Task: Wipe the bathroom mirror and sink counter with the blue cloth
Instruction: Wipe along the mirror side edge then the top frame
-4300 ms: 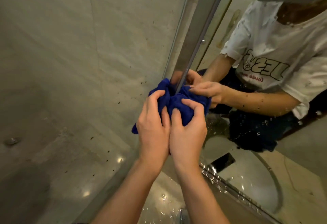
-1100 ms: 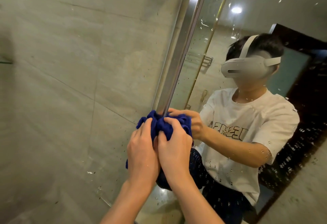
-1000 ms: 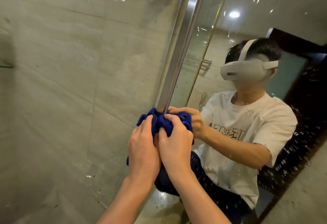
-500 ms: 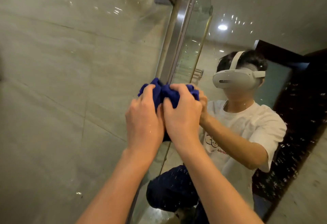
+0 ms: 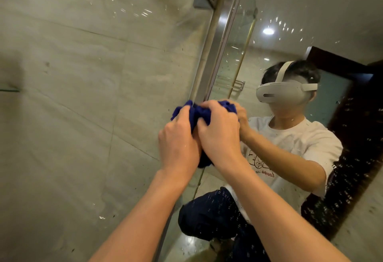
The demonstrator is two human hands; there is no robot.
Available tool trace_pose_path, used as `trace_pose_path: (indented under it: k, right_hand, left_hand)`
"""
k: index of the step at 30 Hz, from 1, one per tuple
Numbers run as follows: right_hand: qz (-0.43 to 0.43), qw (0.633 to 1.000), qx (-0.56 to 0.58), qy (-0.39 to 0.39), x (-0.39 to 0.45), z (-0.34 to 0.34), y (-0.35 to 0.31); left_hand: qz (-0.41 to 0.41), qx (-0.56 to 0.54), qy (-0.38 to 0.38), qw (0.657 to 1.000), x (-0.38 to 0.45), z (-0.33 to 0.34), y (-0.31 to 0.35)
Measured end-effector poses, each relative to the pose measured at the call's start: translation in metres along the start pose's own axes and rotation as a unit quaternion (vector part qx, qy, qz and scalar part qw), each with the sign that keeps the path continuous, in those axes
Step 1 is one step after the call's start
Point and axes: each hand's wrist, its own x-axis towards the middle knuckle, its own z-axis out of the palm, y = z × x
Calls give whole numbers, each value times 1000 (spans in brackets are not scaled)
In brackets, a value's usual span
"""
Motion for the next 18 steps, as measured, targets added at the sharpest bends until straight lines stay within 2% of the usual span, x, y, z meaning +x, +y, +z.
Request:
trace_pose_path:
  k: [3,8,12,18]
  right_hand:
    - [-22,999,-14,43,32,-22,-15]
    - [-35,996,-45,67,37,-25,-16]
    - [-25,998,-2,64,5,1,-6]
    - [-8,999,5,48,-37,35,15]
  left_hand:
    - [40,27,47,998,31,3,19]
    - [44,51,59,996,39,8,21]
    - [59,53,22,997,6,8,0]
    - [10,54,-51,997,-38,12,-30]
